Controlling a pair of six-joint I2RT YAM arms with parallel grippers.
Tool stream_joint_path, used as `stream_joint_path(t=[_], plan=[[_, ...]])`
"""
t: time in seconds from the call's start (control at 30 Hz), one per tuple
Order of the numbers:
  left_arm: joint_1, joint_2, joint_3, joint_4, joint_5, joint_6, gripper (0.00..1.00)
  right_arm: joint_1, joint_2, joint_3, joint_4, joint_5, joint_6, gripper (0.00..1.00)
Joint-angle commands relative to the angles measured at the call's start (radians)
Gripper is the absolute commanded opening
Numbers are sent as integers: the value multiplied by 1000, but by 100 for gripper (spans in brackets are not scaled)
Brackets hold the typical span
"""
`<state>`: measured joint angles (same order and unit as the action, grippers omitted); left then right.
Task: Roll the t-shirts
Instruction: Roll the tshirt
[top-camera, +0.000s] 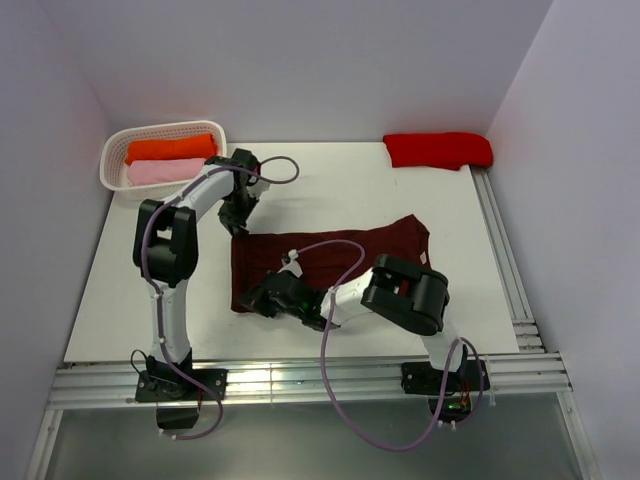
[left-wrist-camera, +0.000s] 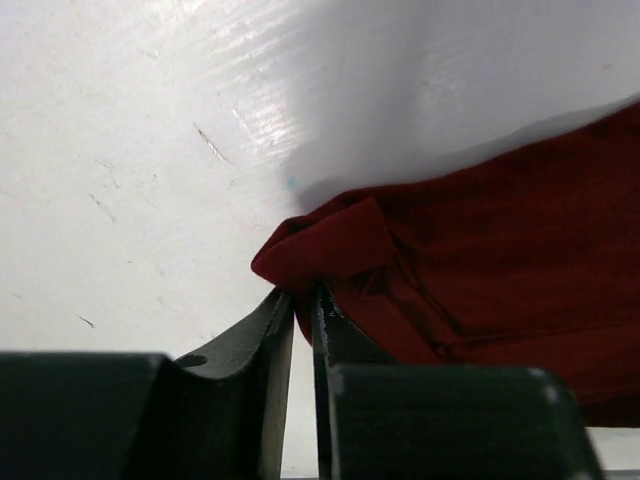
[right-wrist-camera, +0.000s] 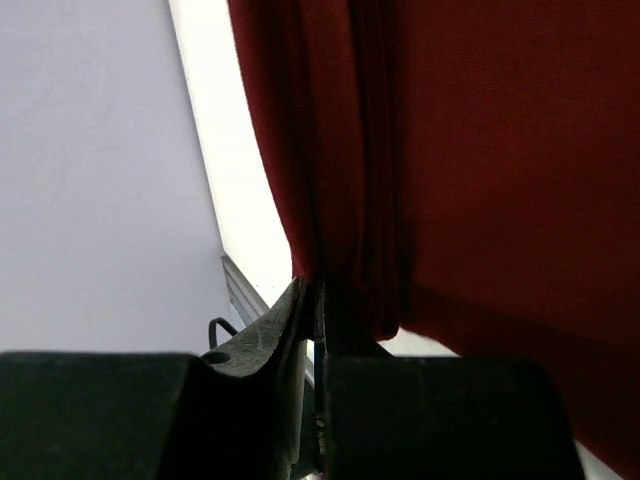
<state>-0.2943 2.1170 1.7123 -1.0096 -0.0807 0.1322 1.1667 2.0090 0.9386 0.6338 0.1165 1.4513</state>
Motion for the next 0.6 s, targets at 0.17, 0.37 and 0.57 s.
stream_joint_path(t=[0.17,0.37,0.57], plan=[[-17,23,76,40,-36,-31,24,11,-62,-89,82,37,118,0],[-19,15,93,43,7,-36,29,14,-75,-129,99,67,164,0],[-19,-20,110,52,73,-37,41,17,-78,-132,67,83,184,0]])
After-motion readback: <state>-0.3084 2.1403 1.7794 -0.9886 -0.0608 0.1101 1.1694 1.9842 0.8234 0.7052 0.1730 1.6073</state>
